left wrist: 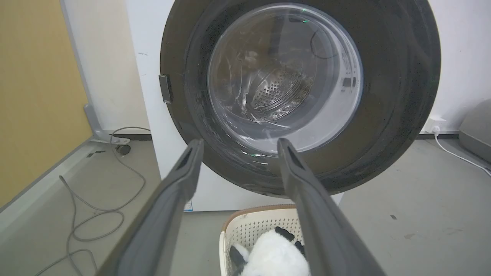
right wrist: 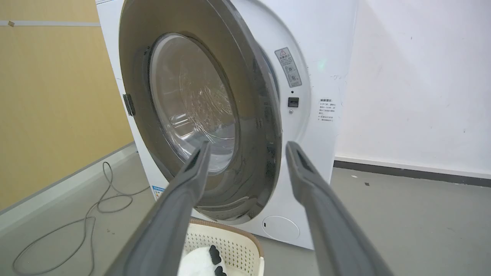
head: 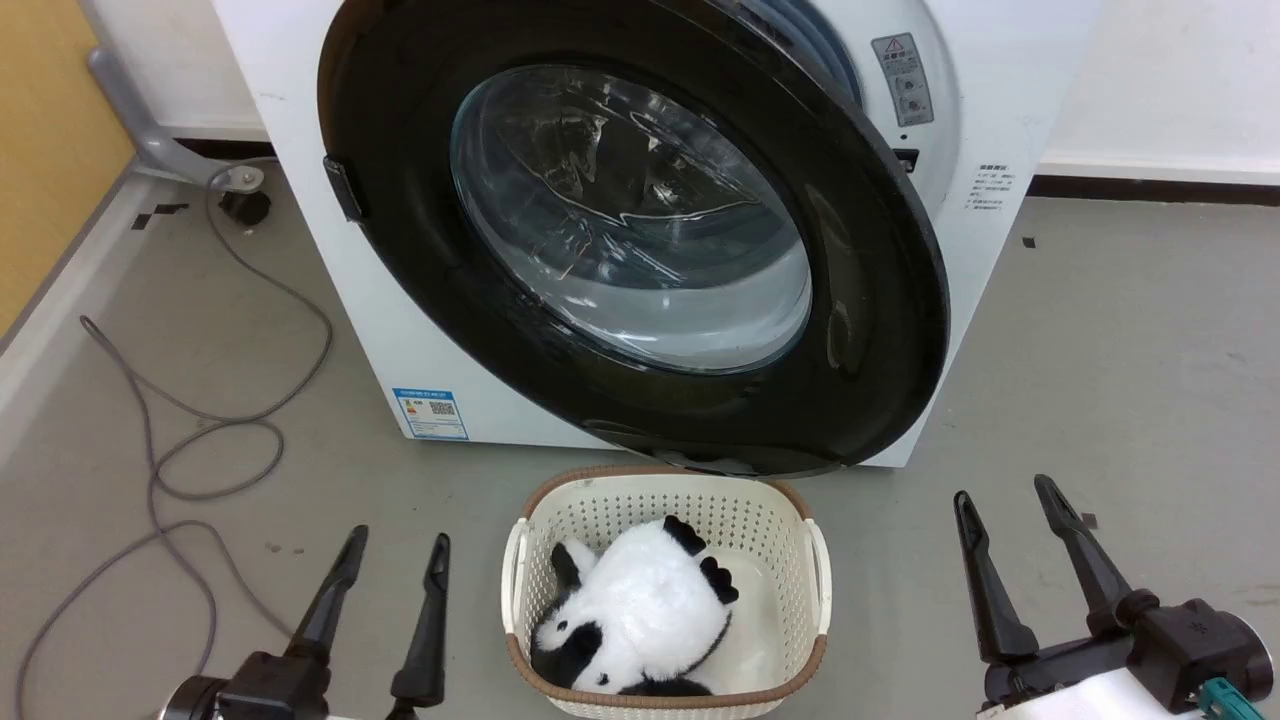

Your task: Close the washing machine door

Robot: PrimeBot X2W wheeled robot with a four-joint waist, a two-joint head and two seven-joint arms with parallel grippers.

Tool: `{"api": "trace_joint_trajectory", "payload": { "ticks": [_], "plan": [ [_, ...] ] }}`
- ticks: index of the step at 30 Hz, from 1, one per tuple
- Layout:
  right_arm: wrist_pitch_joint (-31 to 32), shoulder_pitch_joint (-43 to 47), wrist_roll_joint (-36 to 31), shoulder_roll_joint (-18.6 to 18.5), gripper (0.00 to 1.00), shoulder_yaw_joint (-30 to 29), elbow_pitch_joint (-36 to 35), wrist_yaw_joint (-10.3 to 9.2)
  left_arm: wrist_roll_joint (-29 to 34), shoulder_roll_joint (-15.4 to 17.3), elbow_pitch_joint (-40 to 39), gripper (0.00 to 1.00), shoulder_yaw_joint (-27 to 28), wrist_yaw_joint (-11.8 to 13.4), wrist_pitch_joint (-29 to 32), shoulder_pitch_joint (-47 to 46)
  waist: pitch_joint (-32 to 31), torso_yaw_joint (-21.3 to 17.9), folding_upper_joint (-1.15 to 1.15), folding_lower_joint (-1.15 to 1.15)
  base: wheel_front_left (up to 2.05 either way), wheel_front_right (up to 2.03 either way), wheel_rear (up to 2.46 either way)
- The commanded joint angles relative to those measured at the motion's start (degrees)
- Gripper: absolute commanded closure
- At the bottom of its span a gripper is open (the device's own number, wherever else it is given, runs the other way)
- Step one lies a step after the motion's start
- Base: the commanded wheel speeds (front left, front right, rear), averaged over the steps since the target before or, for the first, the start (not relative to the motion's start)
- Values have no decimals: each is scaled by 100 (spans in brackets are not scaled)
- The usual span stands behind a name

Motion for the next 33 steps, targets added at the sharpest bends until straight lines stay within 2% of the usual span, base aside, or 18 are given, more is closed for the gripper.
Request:
{"api": "trace_joint_trajectory", "payload": {
  "ticks": [1, 3, 4, 5, 6, 9, 13, 17, 18, 25, 33],
  "plan": [
    [-23, 23, -19, 10, 0, -5, -25, -4, 114, -37, 4, 0, 14, -46, -30, 1, 18, 18, 0, 0, 0, 0, 0],
    [-23, -7, -45, 10, 0, 15, -76, -4, 202, -83, 0, 0, 16, -85, -30, -22, 56, 46, 0, 0, 0, 0, 0],
    [-23, -26, -73, 10, 15, 51, -108, -4, 230, -109, -7, 0, 22, -104, -30, -44, 91, 62, 0, 0, 0, 0, 0],
    [-23, -49, -109, 10, 68, 85, -143, -4, 250, -135, -11, 0, 27, -121, -30, -72, 126, 80, 0, 0, 0, 0, 0],
    [-23, -73, -172, 10, 100, 152, -167, -4, 269, -161, -14, 0, 26, -137, -30, -102, 163, 100, 0, 0, 0, 0, 0],
    [-23, -183, -430, -22, 100, 451, -174, -4, 314, -239, -8, 0, -13, -178, -30, -172, 294, 166, 0, 0, 0, 0, 0],
    [-23, -487, -538, -288, 100, 878, -89, -4, 303, -320, 25, 0, -68, -222, -30, -279, 537, 267, 0, 0, 0, 0, 0],
    [-23, -977, -533, -682, 100, 1121, 243, -4, 315, -368, 16, 0, -83, -250, -30, -416, 805, 365, 0, 0, 0, 0, 0],
    [-5, -1289, -483, -882, 100, 1168, 525, -4, 316, -387, 11, 0, -82, -259, -30, -485, 951, 404, 0, 0, 0, 0, 0],
    [138, -2395, -147, -1462, 100, 1270, 1186, -4, 326, -435, 18, 0, -147, -283, -30, -753, 1372, 570, 0, 0, 0, 0, 0],
    [323, -3426, 350, -2033, 100, 1225, 1636, -4, 296, -478, -30, 0, -225, -293, -30, -1045, 1853, 789, 0, 0, 0, 0, 0]
  ]
}}
